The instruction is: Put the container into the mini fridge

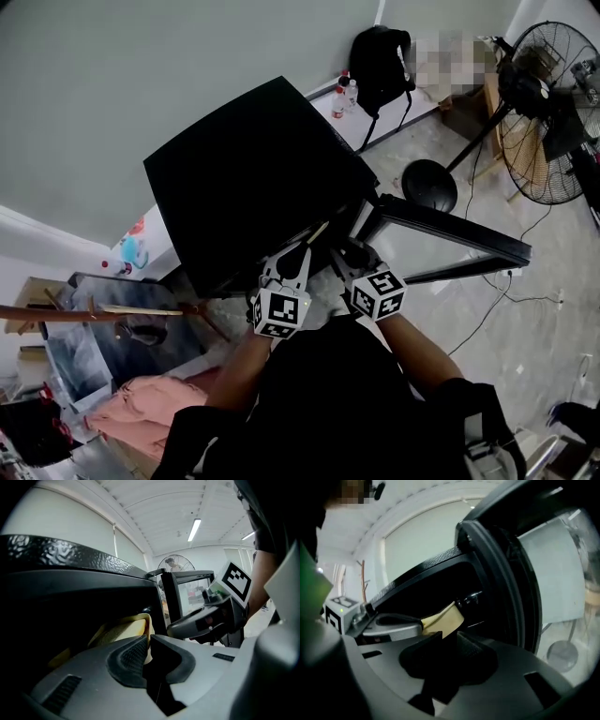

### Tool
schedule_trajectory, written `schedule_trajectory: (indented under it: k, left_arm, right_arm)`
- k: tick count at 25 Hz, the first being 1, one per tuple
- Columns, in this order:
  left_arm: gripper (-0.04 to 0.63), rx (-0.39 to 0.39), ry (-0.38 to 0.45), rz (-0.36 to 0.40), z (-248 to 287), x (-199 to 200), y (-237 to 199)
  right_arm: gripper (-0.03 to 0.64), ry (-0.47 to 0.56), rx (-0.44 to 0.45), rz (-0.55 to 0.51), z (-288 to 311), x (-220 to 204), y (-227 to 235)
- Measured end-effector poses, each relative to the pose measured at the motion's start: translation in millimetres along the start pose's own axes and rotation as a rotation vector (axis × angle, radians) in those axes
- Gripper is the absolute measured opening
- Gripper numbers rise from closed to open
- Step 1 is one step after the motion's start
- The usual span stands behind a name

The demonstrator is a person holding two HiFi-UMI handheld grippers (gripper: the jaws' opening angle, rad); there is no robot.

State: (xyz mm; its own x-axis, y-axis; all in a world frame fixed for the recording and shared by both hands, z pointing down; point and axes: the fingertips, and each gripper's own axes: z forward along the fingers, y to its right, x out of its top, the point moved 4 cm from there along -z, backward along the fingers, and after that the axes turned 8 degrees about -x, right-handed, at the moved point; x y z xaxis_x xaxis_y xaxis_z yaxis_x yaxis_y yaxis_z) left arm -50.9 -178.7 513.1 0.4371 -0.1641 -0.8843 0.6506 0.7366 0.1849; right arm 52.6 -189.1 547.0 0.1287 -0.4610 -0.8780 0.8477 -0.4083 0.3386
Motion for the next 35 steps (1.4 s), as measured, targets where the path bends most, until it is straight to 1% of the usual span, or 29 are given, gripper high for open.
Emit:
schedule_trajectory:
  k: [1,2,4,12,15,19,25,30,35]
  left_arm:
    - [0.034,-0.002,-0.004,0.007,0.7,0.3,0.0]
    - [0.035,-0.005,-0.009,0.013,1.4,0.5,0.0]
    - [0.034,-0.014,-0.014,0.019,1.9,0.8,0.1]
    - [0.037,-0.035,0.0,-0.001,-8.4,0.7,-1.3]
    - [0.037,-0.035,0.022,-0.004,-16.2,1.2,1.0]
    - [0.037,-0.032,0.029,-0.004,-25.6,1.0,6.3]
    - [0.036,0.001,0.022,-0.061,-47.1,-7.5,5.6]
    - [0.035,0.05,0.02,-0.079,-64.1,-11.1,4.5]
    - [0.035,0.094,0.012,-0.099,-75.7,-16.6,0.7]
  right_arm:
    - [0.113,-0.01,-0.014,-0.054,2.1,-2.1,-2.4]
    - [0.106,-0.017,-0.021,-0.085,4.5,-4.1,-4.8]
    - [0.103,-0.02,-0.018,-0.096,9.2,-6.2,-9.5]
    - [0.098,-0.012,0.026,-0.002,24.8,0.7,-19.4]
    - [0.095,-0.021,0.03,0.026,30.5,0.0,-19.0]
    - [0.095,-0.026,0.032,0.057,36.7,-0.2,-18.3]
    - [0.095,-0.046,0.011,0.087,56.2,3.7,-18.1]
    - [0.094,-0.062,0.002,0.113,70.3,7.3,-12.8]
    - [0.094,-0.052,-0.008,0.084,79.9,11.7,-13.3]
